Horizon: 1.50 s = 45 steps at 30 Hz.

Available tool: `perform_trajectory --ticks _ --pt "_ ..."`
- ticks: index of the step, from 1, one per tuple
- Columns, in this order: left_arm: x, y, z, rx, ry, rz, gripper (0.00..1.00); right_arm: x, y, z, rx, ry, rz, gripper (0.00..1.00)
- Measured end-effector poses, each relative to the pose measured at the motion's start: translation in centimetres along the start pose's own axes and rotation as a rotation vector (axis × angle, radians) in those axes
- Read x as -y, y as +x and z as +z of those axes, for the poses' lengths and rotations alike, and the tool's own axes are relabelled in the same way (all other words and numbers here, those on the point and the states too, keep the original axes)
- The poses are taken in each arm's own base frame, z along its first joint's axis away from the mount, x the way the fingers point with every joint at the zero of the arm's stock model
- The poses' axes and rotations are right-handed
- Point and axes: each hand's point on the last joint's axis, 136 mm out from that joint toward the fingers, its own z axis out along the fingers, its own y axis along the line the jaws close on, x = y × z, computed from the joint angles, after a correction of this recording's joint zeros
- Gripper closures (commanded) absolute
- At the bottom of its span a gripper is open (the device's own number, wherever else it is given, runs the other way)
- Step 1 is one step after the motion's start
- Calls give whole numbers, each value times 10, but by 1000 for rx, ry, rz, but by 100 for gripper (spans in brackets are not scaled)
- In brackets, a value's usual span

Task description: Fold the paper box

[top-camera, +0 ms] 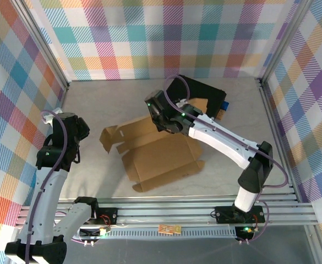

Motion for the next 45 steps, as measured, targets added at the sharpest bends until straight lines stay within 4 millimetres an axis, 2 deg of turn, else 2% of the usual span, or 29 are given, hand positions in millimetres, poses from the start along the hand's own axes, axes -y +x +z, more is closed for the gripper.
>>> perform_trajectory --ticks 3,5,10,15,20,23,27,34,37,40,45 --pt "12 3 2 -9 63 24 32 15 -22 30 40 11 33 100" --pt "20 12 7 -32 109 37 34 16 -38 44 61 5 51 100" --pt "33 52 27 -156 177 59 39 2 -66 66 60 -88 105 100" --pt "58 70 43 -248 275 58 43 8 -84 83 61 -130 111 100" --pt "78 81 53 -280 370 73 45 0 -103 78 62 -176 124 100" --pt "88 83 58 -270 424 128 51 0 -115 69 72 -188 140 100" --pt "102 91 78 -253 486 229 53 1 -125 63 78 -191 153 100" --pt "134 132 130 -334 616 369 53 9 -122 65 54 -148 145 100" --pt "145 147 145 -374 672 404 54 8 -121 65 47 -137 143 100" --pt "158 154 149 -383 728 423 54 8 -120 67 45 -133 142 100" --pt "174 155 143 -365 777 457 53 11 -116 74 37 -140 141 100"
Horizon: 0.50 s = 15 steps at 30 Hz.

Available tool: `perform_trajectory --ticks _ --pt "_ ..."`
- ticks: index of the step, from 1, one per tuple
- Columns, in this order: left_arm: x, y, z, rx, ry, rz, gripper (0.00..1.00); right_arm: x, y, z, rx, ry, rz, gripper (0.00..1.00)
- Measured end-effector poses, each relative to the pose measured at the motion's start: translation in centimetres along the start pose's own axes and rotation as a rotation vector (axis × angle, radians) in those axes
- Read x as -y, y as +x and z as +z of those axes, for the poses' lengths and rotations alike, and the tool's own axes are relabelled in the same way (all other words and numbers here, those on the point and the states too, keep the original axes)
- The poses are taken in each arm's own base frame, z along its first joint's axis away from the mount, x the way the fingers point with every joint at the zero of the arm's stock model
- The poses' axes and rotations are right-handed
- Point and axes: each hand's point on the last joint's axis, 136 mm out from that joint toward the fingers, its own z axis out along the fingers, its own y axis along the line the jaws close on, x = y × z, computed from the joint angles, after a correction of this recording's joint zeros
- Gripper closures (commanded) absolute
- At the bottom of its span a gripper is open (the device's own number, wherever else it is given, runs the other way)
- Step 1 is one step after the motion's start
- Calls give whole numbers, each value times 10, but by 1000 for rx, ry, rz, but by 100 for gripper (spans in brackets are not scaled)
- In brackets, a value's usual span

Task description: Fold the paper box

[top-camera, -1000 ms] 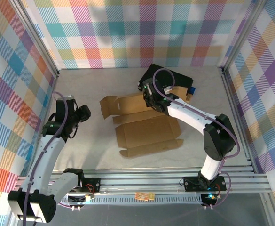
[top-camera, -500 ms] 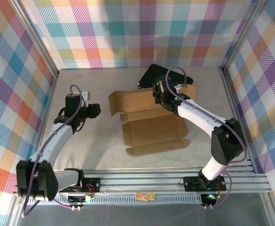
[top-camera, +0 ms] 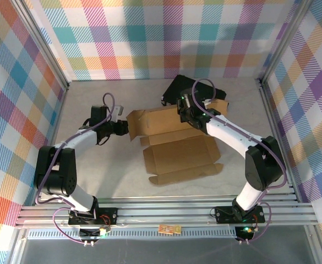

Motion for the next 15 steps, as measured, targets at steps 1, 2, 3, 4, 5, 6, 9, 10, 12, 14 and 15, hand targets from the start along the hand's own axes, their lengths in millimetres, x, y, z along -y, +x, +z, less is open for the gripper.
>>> perform_trajectory --ticks 1,2,3,4,5,6,9,10,12,14,15 --pt "1 0 0 0 0 3 53 2 1 1 -2 -2 -1 100" --pt "1 0 0 0 -1 4 52 5 2 2 -5 -1 -2 100" --pt "1 0 -1 3 -7 5 52 9 4 3 -9 -1 -2 100" --pt "1 0 -2 6 -12 6 52 13 6 4 -13 -2 -2 100" --pt "0 1 -4 8 -18 6 52 17 8 5 -17 -1 -3 100" --pt "1 2 -6 10 -21 6 52 22 9 7 -20 1 -3 100" --pt "2 4 -11 16 -25 8 52 33 10 10 -24 -7 -5 100" --pt "3 5 -12 16 -24 9 52 35 10 11 -23 -13 -4 100" --pt "4 7 -13 15 -22 8 51 38 9 13 -23 -25 -2 100" --pt "6 10 -13 11 -15 8 51 38 9 13 -24 -36 0 100" --pt "9 11 -13 10 -9 11 50 37 9 14 -24 -45 2 100"
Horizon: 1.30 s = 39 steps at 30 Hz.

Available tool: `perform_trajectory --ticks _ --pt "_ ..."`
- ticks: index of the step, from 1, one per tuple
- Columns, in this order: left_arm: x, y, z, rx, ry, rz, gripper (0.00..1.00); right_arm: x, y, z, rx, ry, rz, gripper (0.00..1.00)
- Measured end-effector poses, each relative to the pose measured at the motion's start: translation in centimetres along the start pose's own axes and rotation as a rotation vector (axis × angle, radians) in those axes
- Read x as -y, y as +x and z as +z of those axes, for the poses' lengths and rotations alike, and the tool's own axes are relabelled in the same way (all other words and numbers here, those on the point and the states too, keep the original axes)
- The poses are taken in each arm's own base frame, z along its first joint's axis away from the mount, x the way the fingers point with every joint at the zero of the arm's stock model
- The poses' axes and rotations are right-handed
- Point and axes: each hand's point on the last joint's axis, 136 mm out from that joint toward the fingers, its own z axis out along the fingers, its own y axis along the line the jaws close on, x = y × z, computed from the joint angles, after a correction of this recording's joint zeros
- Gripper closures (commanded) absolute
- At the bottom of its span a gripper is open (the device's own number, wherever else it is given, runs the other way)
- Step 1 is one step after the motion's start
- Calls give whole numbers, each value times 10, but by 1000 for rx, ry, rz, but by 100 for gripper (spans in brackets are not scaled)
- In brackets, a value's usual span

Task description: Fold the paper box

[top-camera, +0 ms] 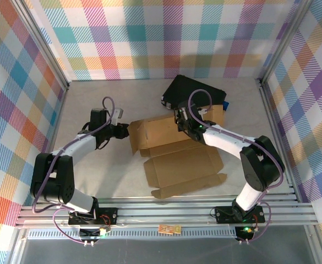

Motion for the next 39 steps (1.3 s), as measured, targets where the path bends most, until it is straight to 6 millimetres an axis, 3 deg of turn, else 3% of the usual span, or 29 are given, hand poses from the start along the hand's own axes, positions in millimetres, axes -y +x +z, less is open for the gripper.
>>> perform_trajectory --ticks 8,14,25,29,35,39 --pt "24 9 -5 -4 62 31 50 -6 -5 2 -1 -49 6 100" --pt "38 6 -11 15 89 56 49 -24 -8 5 -10 -124 25 100" --pt "56 1 -3 1 127 92 49 -23 -7 10 -21 -128 15 100" --pt "62 -2 -3 7 140 104 43 -23 -8 10 -27 -127 13 100" --pt "44 -2 -11 2 65 88 36 -24 -6 10 -35 -133 3 100" --pt "5 -20 -38 85 -49 -14 35 -34 -1 10 -48 -171 8 100"
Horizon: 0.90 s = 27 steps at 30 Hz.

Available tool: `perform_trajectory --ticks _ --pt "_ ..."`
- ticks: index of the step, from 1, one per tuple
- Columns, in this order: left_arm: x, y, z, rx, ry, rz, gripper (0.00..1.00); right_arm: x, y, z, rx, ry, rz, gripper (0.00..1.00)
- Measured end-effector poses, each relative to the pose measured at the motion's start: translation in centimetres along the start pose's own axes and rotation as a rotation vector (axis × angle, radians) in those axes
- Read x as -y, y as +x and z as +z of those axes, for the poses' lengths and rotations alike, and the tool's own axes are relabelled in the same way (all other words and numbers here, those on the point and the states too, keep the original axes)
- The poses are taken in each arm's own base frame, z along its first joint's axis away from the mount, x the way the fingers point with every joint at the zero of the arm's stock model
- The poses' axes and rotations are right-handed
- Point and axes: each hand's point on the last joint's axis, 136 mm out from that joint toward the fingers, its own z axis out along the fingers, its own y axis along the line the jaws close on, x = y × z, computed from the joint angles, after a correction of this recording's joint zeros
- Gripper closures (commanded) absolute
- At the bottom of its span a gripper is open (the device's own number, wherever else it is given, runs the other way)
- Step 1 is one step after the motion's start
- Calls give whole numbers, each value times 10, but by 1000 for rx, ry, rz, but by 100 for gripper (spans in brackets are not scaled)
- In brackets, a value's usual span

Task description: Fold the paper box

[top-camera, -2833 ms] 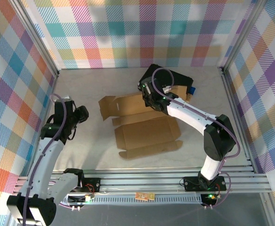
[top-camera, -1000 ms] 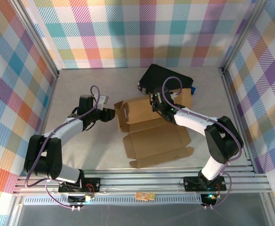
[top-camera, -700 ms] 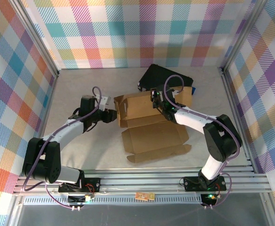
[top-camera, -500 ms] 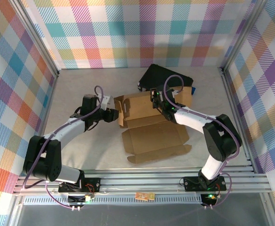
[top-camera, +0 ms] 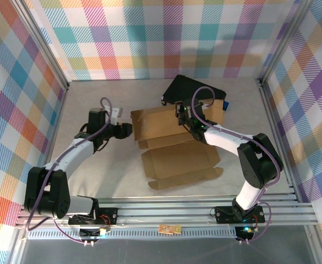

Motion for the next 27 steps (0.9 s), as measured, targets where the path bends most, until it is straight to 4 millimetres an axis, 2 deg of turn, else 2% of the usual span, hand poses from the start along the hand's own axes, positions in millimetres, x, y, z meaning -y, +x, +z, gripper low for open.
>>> perform_trajectory --ticks 3,10,13,17,21,27 --pt "-30 -10 -19 62 -87 -87 35 -11 22 16 -33 -30 -2 100" --pt "-85 -10 -51 110 -307 -243 35 -44 105 74 -194 -104 -31 100" --pt "-118 -3 -69 118 -449 -313 35 -51 137 95 -282 -119 -69 100" --pt "-154 14 -96 107 -632 -402 35 -52 165 118 -387 -128 -131 100" --pt "-170 27 -117 110 -728 -458 34 -44 188 137 -489 -136 -183 100" --pt "-177 53 -131 68 -783 -523 34 -34 215 161 -620 -156 -232 100"
